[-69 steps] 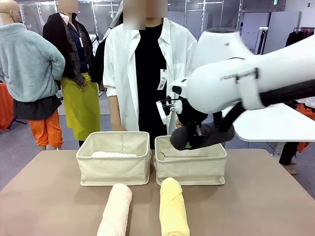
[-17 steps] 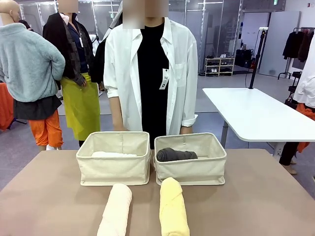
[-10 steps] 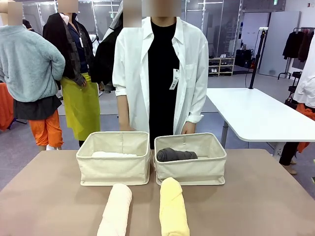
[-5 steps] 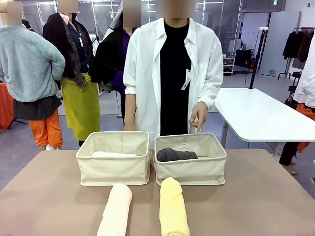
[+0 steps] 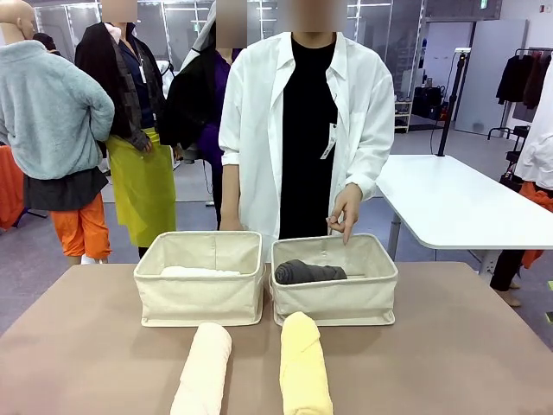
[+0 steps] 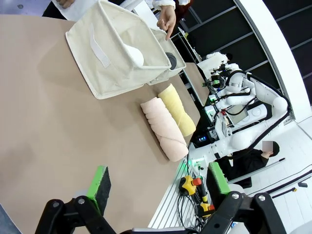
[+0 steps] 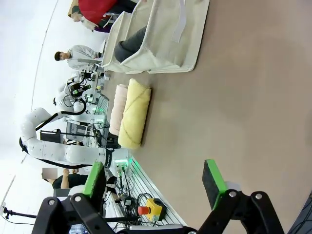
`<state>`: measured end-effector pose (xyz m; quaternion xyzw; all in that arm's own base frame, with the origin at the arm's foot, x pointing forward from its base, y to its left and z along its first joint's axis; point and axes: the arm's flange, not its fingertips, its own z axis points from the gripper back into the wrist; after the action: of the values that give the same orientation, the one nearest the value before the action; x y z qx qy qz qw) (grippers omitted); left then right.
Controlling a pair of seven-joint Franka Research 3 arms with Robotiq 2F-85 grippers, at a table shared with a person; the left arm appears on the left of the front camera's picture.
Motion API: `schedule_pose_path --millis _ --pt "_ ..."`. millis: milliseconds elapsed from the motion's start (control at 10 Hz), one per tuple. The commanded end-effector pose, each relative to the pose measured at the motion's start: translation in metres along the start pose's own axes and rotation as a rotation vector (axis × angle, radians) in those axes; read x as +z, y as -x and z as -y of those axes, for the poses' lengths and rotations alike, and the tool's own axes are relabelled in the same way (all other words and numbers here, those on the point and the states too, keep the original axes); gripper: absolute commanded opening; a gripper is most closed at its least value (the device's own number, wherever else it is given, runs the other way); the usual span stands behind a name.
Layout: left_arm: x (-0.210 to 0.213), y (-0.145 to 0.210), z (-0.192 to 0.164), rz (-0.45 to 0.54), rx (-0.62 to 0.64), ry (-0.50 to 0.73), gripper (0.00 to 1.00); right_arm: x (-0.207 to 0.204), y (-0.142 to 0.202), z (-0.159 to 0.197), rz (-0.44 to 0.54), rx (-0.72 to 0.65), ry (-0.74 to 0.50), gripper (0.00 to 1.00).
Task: Divide the towels into two baskets.
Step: Pick up one hotel-folded towel from the bottom of the table and place it in the Fabric basket indicated by the person.
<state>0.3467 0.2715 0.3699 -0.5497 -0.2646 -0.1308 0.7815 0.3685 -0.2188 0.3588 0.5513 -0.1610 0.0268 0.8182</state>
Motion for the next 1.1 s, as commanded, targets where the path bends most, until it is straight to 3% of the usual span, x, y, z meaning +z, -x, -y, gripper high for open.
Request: schedule_pose_path --millis 0,300,700,1000 --pt "0.001 0.004 0.005 -0.003 -0.008 -0.004 1.00 -0.042 0.001 -0.048 0.012 -0.062 0.093 1.00" --pt "0.001 0.004 0.005 -0.003 -0.008 -0.004 1.00 -0.137 0.004 -0.114 -0.014 -0.192 0.281 1.00" --pt "0.001 0.004 0.005 -0.003 -0.008 -0.004 1.00 -0.277 0.020 -0.157 -0.098 -0.134 0.580 1.00" --pt "0.001 0.004 0.005 -0.003 -0.008 -0.004 1.00 -0.340 0.042 -0.176 -0.166 -0.078 0.692 1.00"
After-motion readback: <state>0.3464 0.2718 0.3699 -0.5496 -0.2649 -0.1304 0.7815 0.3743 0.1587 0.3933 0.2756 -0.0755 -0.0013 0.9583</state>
